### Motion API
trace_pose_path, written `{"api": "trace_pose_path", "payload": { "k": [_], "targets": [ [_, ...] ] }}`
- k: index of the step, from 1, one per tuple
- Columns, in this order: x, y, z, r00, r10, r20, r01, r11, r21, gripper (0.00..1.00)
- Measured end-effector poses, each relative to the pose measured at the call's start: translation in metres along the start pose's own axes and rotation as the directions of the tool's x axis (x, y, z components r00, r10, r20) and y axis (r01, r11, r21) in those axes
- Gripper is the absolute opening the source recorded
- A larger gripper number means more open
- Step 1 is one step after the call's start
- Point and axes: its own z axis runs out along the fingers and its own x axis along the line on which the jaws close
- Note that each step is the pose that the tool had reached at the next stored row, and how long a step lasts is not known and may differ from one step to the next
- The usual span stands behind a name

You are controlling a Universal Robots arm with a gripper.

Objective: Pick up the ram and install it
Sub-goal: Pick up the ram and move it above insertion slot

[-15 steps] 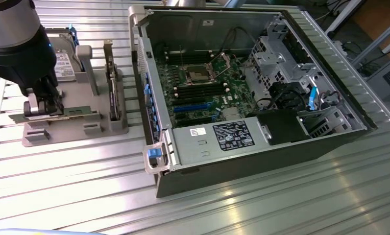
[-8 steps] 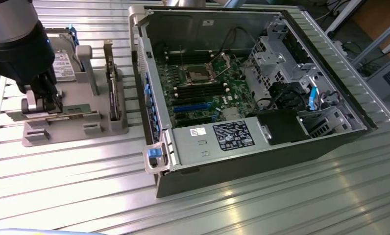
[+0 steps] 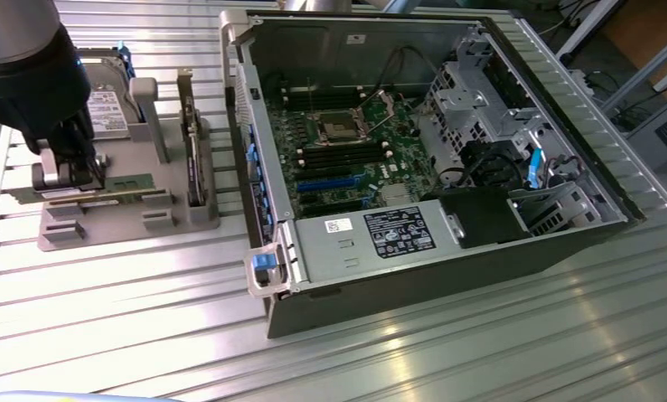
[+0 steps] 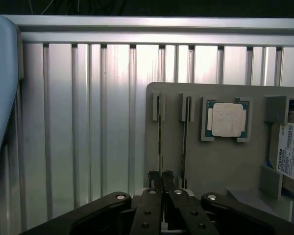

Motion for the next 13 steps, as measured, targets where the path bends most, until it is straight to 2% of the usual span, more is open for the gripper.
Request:
{"api": "trace_pose_path", "payload": {
  "k": [13],
  "targets": [
    [0.0001, 0.0000, -0.0083, 1.0000, 0.000, -0.0001, 0.000, 1.0000, -0.0001, 0.12]
  ]
}}
